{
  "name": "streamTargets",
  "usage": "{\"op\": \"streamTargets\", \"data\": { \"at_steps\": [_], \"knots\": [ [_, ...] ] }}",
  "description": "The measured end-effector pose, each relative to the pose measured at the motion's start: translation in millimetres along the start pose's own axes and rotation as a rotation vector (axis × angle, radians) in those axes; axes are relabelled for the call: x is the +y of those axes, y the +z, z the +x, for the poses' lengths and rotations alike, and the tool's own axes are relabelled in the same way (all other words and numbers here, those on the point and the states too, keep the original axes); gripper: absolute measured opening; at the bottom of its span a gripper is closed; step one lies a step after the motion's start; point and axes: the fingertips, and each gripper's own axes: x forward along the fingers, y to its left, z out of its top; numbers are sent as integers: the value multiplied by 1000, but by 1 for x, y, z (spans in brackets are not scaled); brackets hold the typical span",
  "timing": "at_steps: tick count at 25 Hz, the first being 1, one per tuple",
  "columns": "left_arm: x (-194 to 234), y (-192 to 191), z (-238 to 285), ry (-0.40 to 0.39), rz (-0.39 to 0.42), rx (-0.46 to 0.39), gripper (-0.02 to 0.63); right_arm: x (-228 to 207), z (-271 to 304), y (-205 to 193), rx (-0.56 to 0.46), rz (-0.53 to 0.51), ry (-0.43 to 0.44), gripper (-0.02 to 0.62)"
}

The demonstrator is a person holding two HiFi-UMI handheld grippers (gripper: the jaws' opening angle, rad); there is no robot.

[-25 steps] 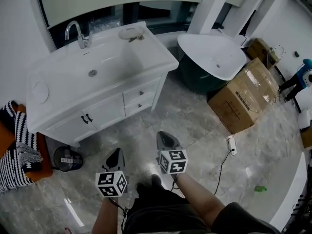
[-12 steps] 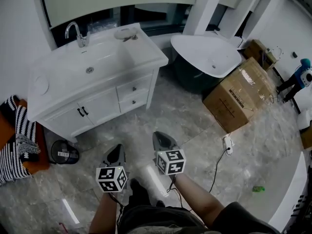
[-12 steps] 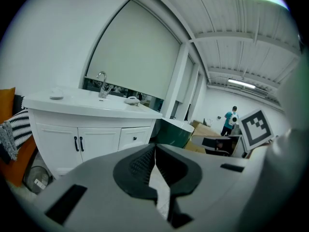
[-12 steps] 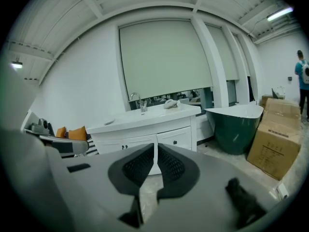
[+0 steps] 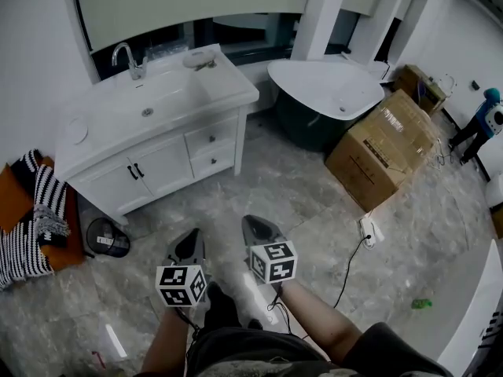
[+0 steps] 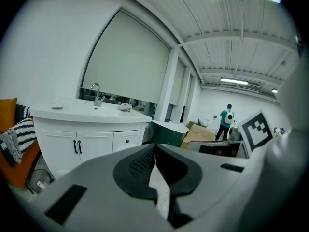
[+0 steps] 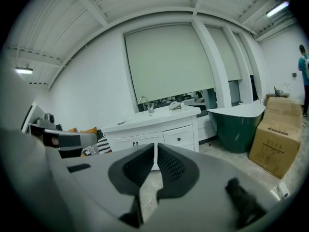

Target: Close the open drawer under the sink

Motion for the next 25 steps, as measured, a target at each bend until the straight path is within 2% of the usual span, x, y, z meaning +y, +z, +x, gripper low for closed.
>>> {"op": "streamTargets", "data": {
  "at_steps": [12, 25],
  "knots": [
    [-64, -22, -73, 26, -9, -51, 15, 23, -96, -24, -12, -47, 54, 31],
    [-116, -33, -103, 8, 15, -76, 15, 22, -152, -31, -46, -67, 64, 26]
  ]
}}
